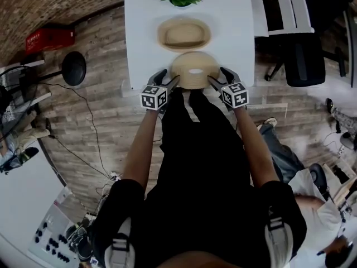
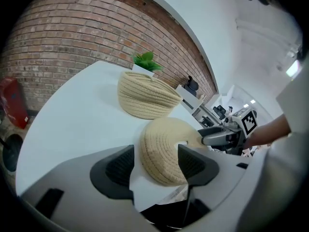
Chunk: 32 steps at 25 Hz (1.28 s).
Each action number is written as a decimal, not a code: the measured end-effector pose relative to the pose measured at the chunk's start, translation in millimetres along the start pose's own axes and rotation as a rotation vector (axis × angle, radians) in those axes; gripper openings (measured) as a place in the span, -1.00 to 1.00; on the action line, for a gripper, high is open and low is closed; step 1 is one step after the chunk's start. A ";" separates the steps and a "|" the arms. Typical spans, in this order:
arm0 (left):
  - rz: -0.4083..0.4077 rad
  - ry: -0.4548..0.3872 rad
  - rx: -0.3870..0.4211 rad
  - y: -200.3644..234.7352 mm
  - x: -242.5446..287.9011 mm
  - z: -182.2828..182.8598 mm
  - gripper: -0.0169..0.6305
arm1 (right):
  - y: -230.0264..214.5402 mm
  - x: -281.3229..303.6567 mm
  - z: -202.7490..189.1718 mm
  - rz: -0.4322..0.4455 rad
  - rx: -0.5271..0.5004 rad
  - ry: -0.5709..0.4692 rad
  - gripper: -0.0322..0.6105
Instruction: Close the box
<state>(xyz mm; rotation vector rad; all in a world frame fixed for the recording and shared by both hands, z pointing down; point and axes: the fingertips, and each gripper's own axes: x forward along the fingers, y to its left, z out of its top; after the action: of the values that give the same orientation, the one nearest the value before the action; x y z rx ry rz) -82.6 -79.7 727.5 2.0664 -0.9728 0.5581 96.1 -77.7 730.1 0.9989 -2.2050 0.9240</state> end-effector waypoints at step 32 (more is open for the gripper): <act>0.046 -0.014 -0.024 -15.9 -1.7 1.3 -0.14 | 0.1 -10.9 8.4 -0.044 0.063 -0.052 -0.27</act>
<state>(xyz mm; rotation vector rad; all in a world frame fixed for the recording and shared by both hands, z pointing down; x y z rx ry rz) -70.9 -73.5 718.3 2.0340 -1.0320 0.5541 100.7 -79.5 717.2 1.1075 -2.1997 0.9631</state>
